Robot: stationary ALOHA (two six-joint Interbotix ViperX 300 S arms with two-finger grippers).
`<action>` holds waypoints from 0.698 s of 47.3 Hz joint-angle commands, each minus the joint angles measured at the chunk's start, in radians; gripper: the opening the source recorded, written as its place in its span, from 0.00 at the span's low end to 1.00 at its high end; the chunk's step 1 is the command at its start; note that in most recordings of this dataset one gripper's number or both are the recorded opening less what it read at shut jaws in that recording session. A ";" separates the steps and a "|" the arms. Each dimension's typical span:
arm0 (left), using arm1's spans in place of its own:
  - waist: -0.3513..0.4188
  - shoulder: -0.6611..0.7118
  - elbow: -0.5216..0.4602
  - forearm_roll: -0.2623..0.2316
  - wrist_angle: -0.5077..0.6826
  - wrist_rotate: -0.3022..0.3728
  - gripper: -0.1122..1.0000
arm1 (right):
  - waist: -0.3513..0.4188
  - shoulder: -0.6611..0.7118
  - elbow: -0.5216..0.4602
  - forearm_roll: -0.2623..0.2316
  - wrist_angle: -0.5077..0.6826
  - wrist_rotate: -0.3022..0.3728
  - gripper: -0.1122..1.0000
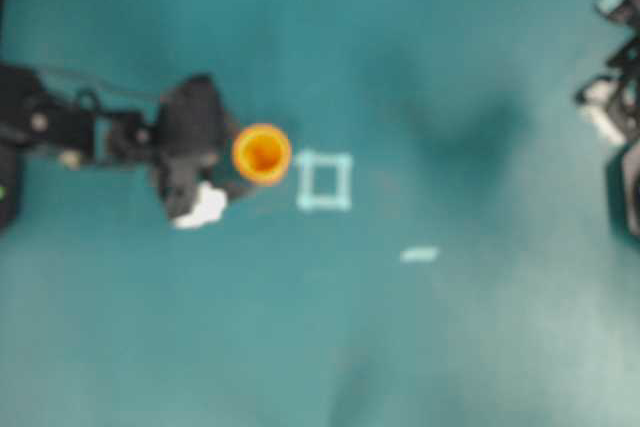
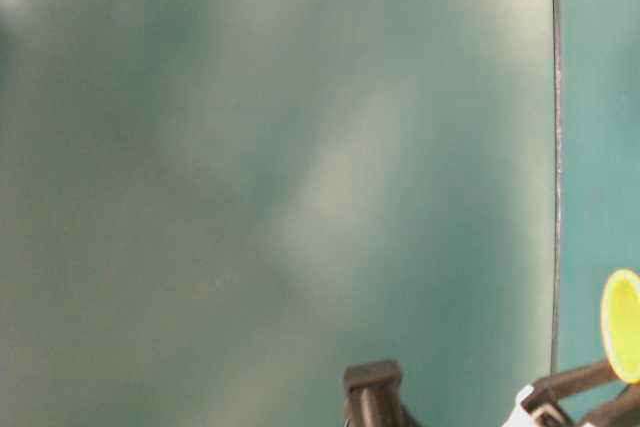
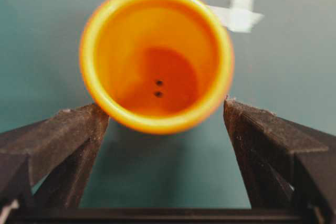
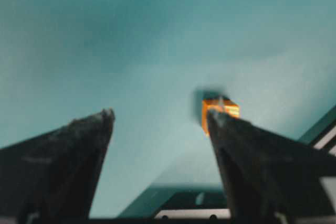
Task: Hold the block with right arm and the cup with left arm, then put the block into the cup.
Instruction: 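Grasp the orange cup with the left gripper and lift it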
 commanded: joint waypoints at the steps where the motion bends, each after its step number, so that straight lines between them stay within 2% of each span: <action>1: 0.006 0.015 -0.040 0.002 -0.018 -0.002 0.89 | -0.003 0.002 -0.009 -0.005 -0.005 0.002 0.72; 11: 0.008 0.061 -0.086 0.002 -0.051 -0.002 0.89 | -0.003 0.002 0.006 -0.005 -0.005 0.008 0.72; 19: 0.002 0.075 -0.097 0.002 -0.020 -0.002 0.88 | -0.003 0.002 0.023 -0.005 -0.005 0.009 0.72; 27: -0.015 0.072 -0.098 0.003 -0.009 -0.002 0.71 | -0.003 0.002 0.031 -0.014 -0.014 0.008 0.72; 33: -0.031 0.063 -0.129 0.002 -0.003 0.000 0.70 | -0.003 0.002 0.046 -0.026 -0.017 0.011 0.72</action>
